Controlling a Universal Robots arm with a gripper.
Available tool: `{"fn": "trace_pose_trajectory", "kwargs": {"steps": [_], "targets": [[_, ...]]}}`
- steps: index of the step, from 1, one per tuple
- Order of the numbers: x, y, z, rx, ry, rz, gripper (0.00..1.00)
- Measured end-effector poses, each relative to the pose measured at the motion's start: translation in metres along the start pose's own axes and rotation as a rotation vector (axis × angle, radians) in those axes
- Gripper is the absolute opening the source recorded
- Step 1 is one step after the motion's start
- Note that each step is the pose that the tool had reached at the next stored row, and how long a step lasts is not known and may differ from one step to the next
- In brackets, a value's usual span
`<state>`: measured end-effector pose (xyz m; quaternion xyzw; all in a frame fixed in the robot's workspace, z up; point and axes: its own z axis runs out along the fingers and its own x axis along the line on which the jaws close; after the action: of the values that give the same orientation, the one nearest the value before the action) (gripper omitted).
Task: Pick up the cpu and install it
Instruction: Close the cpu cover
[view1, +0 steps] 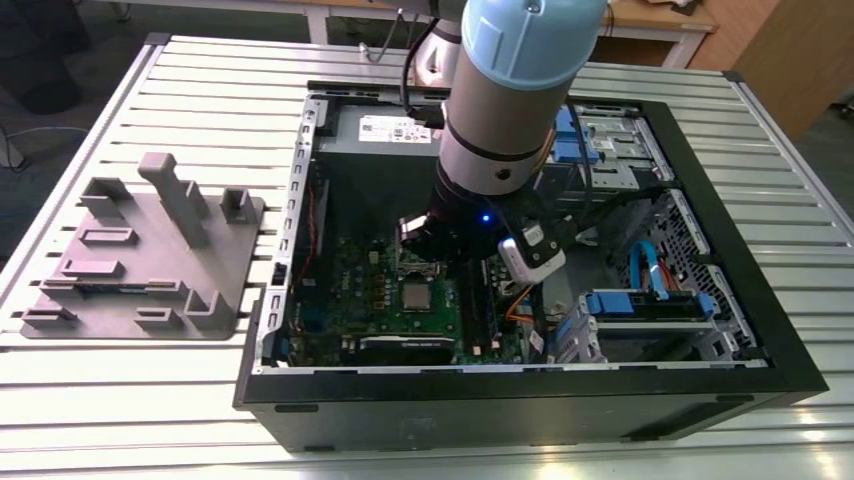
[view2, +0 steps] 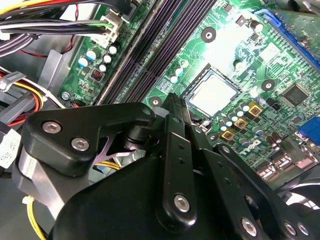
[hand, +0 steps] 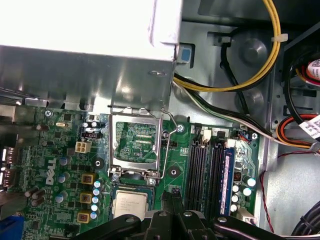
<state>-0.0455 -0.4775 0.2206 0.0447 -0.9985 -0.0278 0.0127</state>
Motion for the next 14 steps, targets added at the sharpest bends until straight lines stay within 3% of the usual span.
{"fn": "trace_pose_trajectory", "kwargs": {"steps": [7, 14], "targets": [[0.0, 0.0, 0.0001, 0.0, 0.0002, -0.002, 0.11], [-0.0005, 0.0007, 0.002, 0.0011, 0.0028, -0.05, 0.11]]}}
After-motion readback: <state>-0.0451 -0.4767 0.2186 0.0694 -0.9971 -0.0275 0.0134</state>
